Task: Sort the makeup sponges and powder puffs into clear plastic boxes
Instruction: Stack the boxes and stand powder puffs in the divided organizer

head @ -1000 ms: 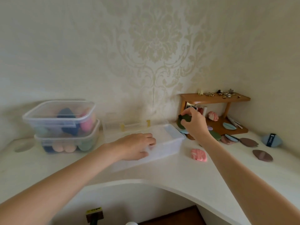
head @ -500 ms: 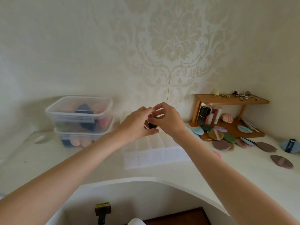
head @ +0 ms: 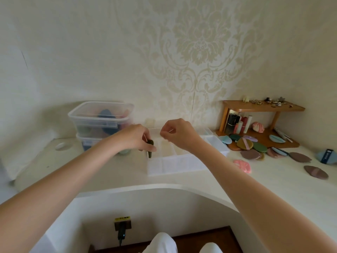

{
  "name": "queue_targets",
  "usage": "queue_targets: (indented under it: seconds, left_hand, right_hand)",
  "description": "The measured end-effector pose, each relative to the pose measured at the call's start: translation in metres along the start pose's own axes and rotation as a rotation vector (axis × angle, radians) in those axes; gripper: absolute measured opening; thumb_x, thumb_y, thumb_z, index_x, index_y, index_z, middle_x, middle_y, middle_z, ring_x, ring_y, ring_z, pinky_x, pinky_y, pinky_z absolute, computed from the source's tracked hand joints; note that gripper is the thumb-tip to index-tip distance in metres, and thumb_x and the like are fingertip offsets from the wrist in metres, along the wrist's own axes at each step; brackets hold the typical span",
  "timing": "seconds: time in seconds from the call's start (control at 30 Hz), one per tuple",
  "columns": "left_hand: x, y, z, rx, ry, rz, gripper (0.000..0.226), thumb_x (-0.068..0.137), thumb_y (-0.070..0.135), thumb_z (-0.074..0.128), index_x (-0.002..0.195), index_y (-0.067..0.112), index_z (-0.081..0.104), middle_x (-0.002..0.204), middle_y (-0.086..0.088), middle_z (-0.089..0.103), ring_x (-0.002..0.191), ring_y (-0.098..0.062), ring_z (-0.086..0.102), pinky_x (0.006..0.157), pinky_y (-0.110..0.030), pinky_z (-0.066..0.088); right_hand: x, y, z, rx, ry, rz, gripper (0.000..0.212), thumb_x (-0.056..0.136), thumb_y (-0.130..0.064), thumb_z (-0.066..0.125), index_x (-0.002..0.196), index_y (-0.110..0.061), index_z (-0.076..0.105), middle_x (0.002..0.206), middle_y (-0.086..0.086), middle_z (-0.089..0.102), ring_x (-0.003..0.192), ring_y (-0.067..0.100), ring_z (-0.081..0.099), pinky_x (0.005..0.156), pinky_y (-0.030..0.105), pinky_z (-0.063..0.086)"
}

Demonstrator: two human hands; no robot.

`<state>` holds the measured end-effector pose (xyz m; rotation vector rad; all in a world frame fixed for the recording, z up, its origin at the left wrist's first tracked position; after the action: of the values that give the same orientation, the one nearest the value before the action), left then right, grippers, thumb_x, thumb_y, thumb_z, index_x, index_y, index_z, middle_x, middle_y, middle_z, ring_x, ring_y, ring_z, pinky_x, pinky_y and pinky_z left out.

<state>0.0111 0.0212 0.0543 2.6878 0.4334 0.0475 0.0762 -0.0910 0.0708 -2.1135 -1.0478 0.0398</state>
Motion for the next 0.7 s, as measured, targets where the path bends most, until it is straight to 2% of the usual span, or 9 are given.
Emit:
queue_targets:
  seconds: [0.1, 0.17, 0.2, 0.27, 0.33, 0.43, 0.57, 0.63, 0.7]
  left_hand:
    - [0.006, -0.002, 0.015, 0.047, -0.077, -0.038, 0.034, 0.080, 0.027, 0.071, 0.107, 0.009, 0.063, 0.100, -0.003, 0.059, 0.062, -0.011, 0.059, 0.059, -0.019, 0.044]
    - [0.012, -0.003, 0.021, 0.048, -0.091, -0.063, 0.030, 0.082, 0.019, 0.068, 0.108, 0.006, 0.061, 0.094, -0.001, 0.052, 0.057, -0.007, 0.057, 0.055, -0.015, 0.045]
    - [0.014, -0.001, 0.023, 0.057, -0.087, -0.065, 0.024, 0.083, 0.016, 0.067, 0.104, 0.006, 0.062, 0.092, -0.002, 0.052, 0.055, -0.007, 0.056, 0.052, -0.015, 0.045]
    - [0.017, 0.001, 0.026, 0.111, -0.078, -0.077, 0.005, 0.084, 0.010, 0.063, 0.083, 0.011, 0.058, 0.085, -0.004, 0.054, 0.051, -0.008, 0.055, 0.047, -0.014, 0.043]
    - [0.019, 0.004, 0.030, 0.140, -0.069, -0.083, 0.027, 0.084, 0.005, 0.058, 0.063, 0.015, 0.045, 0.072, -0.005, 0.052, 0.050, -0.010, 0.053, 0.040, -0.012, 0.040]
    - [0.023, 0.012, 0.037, 0.177, -0.081, -0.087, 0.036, 0.084, 0.000, 0.051, 0.055, 0.015, 0.038, 0.062, -0.004, 0.045, 0.050, -0.014, 0.055, 0.044, -0.017, 0.040]
    - [0.027, 0.020, 0.042, 0.187, -0.097, -0.083, 0.038, 0.085, 0.000, 0.048, 0.052, 0.012, 0.034, 0.055, -0.004, 0.042, 0.050, -0.017, 0.056, 0.048, -0.020, 0.041]
    - [0.028, 0.020, 0.043, 0.175, -0.112, -0.076, 0.035, 0.086, 0.001, 0.049, 0.055, 0.013, 0.038, 0.062, -0.005, 0.045, 0.055, -0.020, 0.060, 0.048, -0.019, 0.041]
    - [0.027, 0.021, 0.041, 0.165, -0.102, -0.059, 0.018, 0.086, 0.004, 0.054, 0.071, 0.013, 0.053, 0.081, -0.006, 0.051, 0.064, -0.025, 0.065, 0.051, -0.019, 0.043]
  right_hand:
    - [-0.005, 0.018, -0.027, -0.104, 0.077, 0.056, 0.020, 0.090, -0.014, 0.055, 0.102, -0.005, 0.068, 0.104, 0.009, 0.070, 0.099, 0.020, 0.063, 0.074, 0.017, 0.047]
    - [-0.009, 0.035, -0.045, -0.121, 0.124, 0.120, 0.021, 0.091, -0.015, 0.054, 0.102, -0.005, 0.068, 0.106, 0.011, 0.069, 0.102, 0.023, 0.063, 0.082, 0.026, 0.051]
    - [-0.013, 0.044, -0.054, -0.141, 0.157, 0.154, 0.021, 0.091, -0.014, 0.053, 0.103, -0.005, 0.068, 0.106, 0.012, 0.069, 0.102, 0.026, 0.063, 0.085, 0.031, 0.052]
    - [-0.022, 0.065, -0.074, -0.265, 0.233, 0.242, 0.024, 0.092, -0.011, 0.047, 0.104, -0.001, 0.066, 0.103, 0.015, 0.067, 0.098, 0.030, 0.063, 0.083, 0.036, 0.052]
    - [-0.033, 0.091, -0.092, -0.446, 0.272, 0.383, 0.025, 0.092, -0.006, 0.041, 0.105, 0.003, 0.061, 0.100, 0.017, 0.064, 0.095, 0.034, 0.062, 0.077, 0.037, 0.050]
    - [-0.052, 0.129, -0.102, -0.604, 0.148, 0.563, 0.026, 0.092, -0.003, 0.042, 0.115, 0.004, 0.053, 0.105, 0.019, 0.062, 0.097, 0.033, 0.061, 0.073, 0.034, 0.049]
    - [-0.070, 0.165, -0.077, -0.745, -0.228, 0.541, 0.031, 0.094, -0.012, 0.047, 0.121, -0.001, 0.055, 0.104, 0.008, 0.063, 0.097, 0.022, 0.056, 0.082, 0.026, 0.045]
    - [-0.074, 0.173, -0.076, -0.735, -0.219, 0.549, 0.031, 0.093, -0.013, 0.049, 0.124, -0.005, 0.051, 0.102, 0.007, 0.059, 0.103, 0.023, 0.054, 0.090, 0.029, 0.046]
    - [-0.071, 0.167, -0.087, -0.725, -0.111, 0.550, 0.033, 0.091, -0.008, 0.053, 0.124, -0.005, 0.049, 0.109, 0.012, 0.059, 0.106, 0.029, 0.058, 0.093, 0.035, 0.050]
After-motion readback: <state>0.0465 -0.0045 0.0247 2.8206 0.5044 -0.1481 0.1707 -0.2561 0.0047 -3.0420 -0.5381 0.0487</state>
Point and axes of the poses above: each hand's wrist, its own x-axis towards the middle knuckle, its own z-axis out of the palm, y = z × x, the point moved 6 cm from there along x, towards the middle knuckle
